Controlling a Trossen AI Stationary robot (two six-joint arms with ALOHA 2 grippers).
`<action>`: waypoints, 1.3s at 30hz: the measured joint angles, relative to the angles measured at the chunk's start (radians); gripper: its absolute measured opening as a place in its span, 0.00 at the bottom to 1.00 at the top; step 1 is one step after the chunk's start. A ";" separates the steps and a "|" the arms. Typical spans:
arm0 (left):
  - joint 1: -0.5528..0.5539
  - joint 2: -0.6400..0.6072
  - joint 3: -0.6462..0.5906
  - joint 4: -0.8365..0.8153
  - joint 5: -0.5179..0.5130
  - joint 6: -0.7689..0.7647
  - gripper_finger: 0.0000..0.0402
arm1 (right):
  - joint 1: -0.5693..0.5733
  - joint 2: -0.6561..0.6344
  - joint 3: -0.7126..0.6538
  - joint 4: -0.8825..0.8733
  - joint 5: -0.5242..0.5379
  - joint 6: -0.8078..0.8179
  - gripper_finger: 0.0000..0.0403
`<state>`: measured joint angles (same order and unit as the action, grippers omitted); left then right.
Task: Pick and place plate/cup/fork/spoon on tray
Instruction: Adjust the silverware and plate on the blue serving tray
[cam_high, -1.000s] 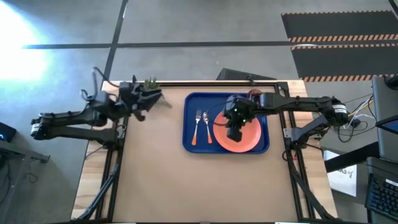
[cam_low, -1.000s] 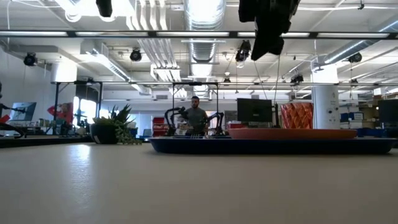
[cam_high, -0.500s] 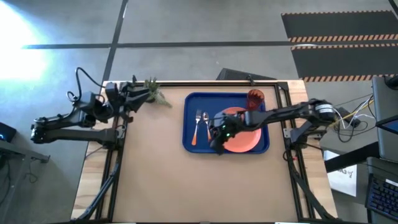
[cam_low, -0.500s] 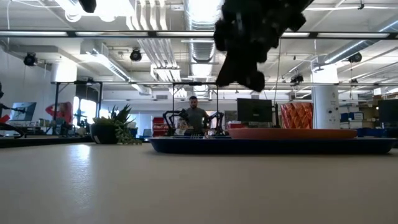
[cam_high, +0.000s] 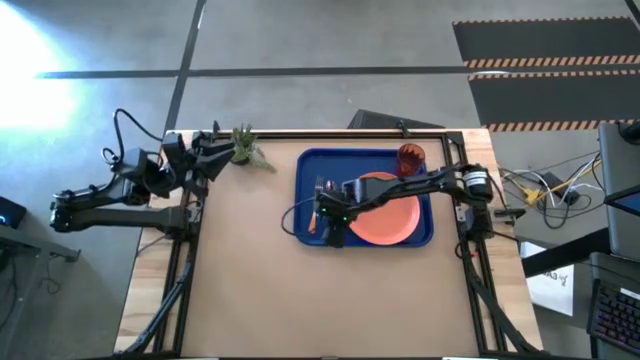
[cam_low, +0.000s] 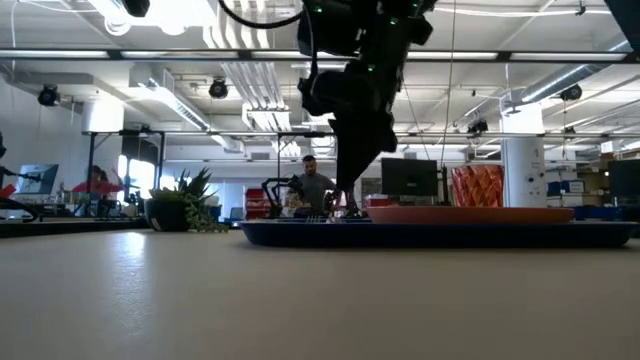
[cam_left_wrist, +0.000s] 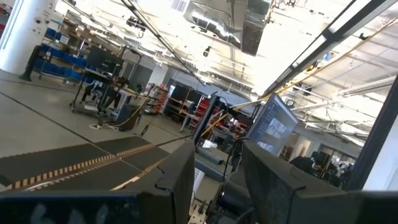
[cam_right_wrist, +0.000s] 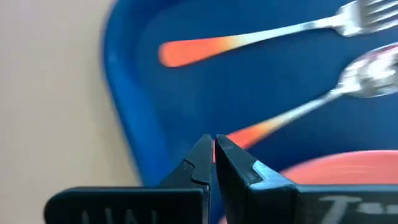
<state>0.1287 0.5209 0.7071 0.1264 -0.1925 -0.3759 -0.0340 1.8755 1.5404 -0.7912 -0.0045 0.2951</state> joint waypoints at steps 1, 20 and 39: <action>0.000 0.000 0.000 -0.006 0.000 0.000 0.29 | -0.005 0.012 0.030 -0.032 0.022 -0.015 0.02; 0.000 0.000 0.000 -0.013 0.005 0.000 0.29 | -0.106 0.139 0.145 -0.180 0.033 -0.140 0.02; 0.000 0.004 0.000 -0.013 0.006 -0.002 0.29 | -0.124 0.132 0.152 -0.162 0.030 -0.179 0.02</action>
<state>0.1287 0.5251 0.7071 0.1130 -0.1867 -0.3775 -0.1581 2.0071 1.6924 -0.9537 0.0254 0.1165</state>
